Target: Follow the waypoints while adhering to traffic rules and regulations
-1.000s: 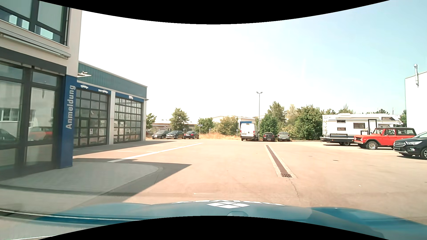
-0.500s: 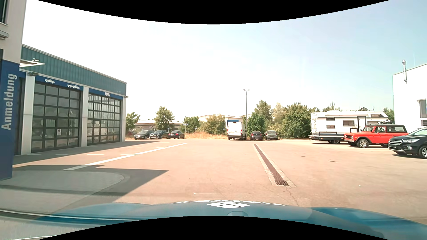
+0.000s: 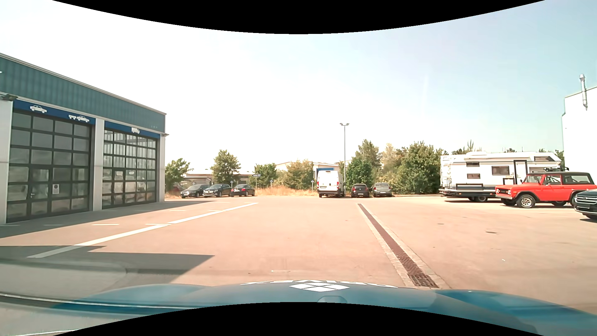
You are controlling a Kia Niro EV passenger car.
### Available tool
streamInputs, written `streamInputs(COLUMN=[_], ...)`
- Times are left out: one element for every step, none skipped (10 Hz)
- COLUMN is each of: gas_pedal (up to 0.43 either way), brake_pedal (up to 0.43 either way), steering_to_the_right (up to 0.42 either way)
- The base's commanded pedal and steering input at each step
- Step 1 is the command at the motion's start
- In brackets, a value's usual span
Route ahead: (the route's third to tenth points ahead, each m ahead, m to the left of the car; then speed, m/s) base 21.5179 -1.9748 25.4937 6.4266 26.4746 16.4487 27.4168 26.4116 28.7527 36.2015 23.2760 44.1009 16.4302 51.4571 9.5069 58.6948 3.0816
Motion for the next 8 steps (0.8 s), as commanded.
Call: streamInputs(gas_pedal=[0.079, 0.079, 0.079, 0.079, 0.079, 0.079, 0.079, 0.079], brake_pedal=[0.0, 0.0, 0.0, 0.0, 0.0, 0.0, 0.0, 0.0], steering_to_the_right=[-0.032, -0.032, -0.028, -0.021, -0.015, -0.018, -0.022, -0.037])
